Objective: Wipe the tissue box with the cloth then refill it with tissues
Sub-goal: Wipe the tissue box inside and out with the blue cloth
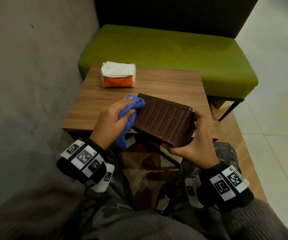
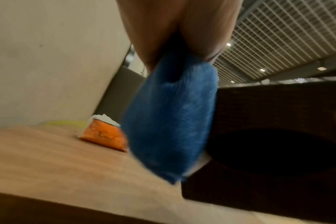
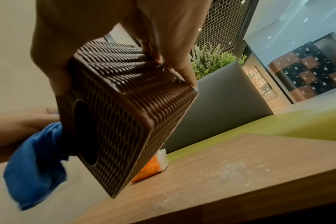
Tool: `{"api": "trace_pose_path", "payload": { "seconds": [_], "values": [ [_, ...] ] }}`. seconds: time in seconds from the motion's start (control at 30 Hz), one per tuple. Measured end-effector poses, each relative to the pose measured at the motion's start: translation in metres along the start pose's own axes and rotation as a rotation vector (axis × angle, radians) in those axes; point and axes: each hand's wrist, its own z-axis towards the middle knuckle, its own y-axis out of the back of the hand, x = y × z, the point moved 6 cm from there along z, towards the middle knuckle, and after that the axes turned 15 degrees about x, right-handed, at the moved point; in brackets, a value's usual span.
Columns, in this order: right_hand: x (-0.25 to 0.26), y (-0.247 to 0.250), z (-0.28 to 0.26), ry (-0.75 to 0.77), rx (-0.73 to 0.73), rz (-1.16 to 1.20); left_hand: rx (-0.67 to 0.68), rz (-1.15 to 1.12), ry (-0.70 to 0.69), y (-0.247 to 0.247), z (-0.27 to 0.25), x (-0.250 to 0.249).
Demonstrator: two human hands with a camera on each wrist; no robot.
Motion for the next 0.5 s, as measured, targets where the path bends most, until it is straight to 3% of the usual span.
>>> {"api": "trace_pose_path", "payload": {
  "seconds": [0.07,0.2,0.27,0.37,0.5],
  "values": [
    [-0.002,0.004,-0.002,0.009,0.002,0.012,0.044,0.005,0.160,0.007,0.010,0.018],
    [-0.011,0.024,-0.004,-0.065,-0.133,0.182,0.173,-0.003,0.237,0.022,0.006,0.046],
    [-0.010,0.030,-0.002,-0.070,-0.147,0.230,0.319,-0.140,0.219,0.018,0.002,0.043],
    [-0.003,0.021,0.001,-0.012,-0.008,0.249,0.512,-0.315,0.122,0.011,0.007,0.018],
    [0.009,0.018,0.004,0.059,0.062,0.238,0.683,-0.306,0.012,0.015,0.024,-0.014]
  ]
}}
